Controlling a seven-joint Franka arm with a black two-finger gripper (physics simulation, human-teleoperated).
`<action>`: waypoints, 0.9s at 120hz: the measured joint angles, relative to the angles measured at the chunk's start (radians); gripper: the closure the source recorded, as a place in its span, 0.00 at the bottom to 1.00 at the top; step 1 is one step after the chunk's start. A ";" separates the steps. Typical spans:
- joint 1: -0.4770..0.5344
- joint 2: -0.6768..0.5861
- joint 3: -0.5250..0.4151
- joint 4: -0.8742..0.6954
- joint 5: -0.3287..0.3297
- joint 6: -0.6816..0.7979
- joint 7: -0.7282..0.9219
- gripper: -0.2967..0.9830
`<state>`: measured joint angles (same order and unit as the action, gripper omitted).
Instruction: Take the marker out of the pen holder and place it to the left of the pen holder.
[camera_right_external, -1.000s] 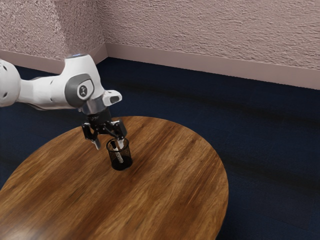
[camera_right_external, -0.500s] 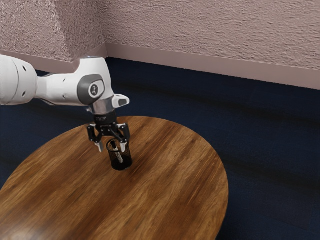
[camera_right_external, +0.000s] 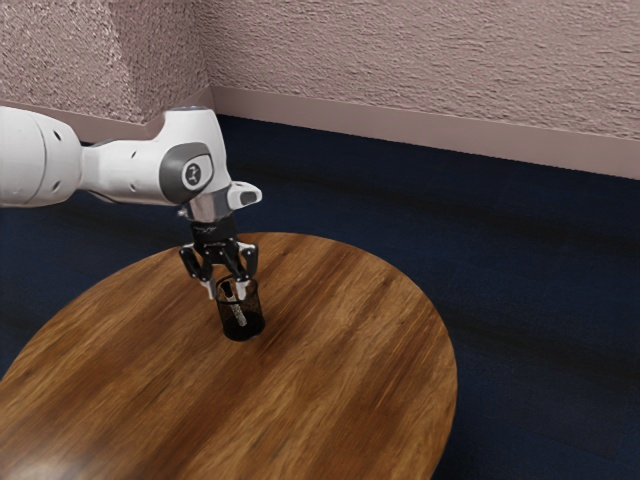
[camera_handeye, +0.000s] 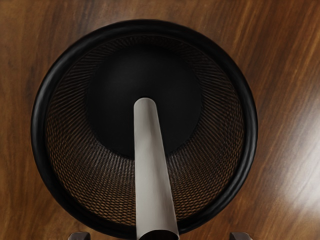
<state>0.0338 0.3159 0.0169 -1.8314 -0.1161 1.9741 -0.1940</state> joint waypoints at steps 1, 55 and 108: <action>0.000 0.000 0.000 0.000 0.000 0.000 0.000 0.52; -0.003 -0.011 0.000 0.000 0.016 -0.013 -0.008 0.81; 0.009 -0.445 0.001 -0.170 0.144 -0.163 -0.033 0.85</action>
<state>0.0424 -0.1296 0.0174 -2.0016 0.0279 1.8111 -0.2273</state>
